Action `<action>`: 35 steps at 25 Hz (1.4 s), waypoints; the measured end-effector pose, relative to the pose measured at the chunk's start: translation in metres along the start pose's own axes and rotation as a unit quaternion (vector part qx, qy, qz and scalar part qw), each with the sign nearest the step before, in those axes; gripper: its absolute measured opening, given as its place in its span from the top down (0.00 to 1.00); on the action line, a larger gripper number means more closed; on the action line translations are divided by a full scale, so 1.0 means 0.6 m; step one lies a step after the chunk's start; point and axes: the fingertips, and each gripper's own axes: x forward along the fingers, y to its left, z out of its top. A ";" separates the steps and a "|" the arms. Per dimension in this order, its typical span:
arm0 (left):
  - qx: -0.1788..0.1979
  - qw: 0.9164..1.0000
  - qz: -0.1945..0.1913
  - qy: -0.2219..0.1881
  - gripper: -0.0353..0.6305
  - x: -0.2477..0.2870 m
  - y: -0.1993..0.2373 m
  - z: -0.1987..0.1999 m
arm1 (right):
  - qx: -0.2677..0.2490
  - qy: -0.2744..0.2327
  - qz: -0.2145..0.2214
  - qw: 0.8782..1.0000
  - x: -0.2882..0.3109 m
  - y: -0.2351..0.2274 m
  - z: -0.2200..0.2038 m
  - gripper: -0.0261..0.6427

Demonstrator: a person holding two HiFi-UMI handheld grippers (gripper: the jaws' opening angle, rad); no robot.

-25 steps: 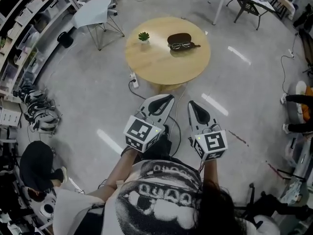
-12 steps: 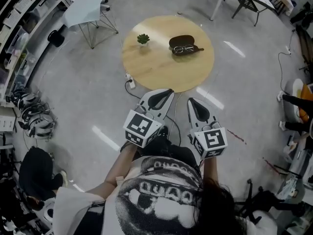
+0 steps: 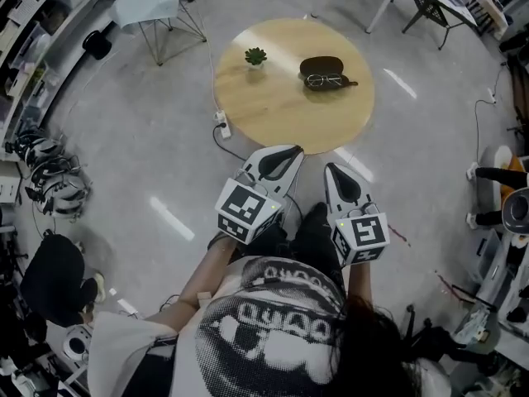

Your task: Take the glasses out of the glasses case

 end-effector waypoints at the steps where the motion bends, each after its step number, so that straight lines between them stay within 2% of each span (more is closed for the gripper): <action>1: -0.001 1.000 0.002 -0.002 0.91 0.000 0.003 0.002 | -0.002 0.000 0.003 1.000 0.005 0.000 0.002 0.97; 8: -0.009 1.000 0.024 0.003 0.91 0.037 0.043 -0.004 | -0.009 0.002 0.030 1.000 0.055 -0.029 0.015 0.97; 14: -0.017 0.999 0.040 0.010 0.91 0.091 0.066 0.012 | -0.008 0.003 0.054 0.998 0.107 -0.089 0.045 0.97; 19: -0.032 0.997 0.073 0.017 0.92 0.150 0.108 0.023 | -0.021 0.014 0.093 0.995 0.176 -0.145 0.066 0.97; 27: -0.059 0.991 0.110 0.041 0.92 0.275 0.148 0.030 | -0.033 0.056 0.128 0.990 0.274 -0.285 0.064 0.96; 35: -0.074 0.982 0.164 0.055 0.92 0.335 0.194 0.030 | -0.050 0.124 0.155 0.979 0.379 -0.391 0.008 0.96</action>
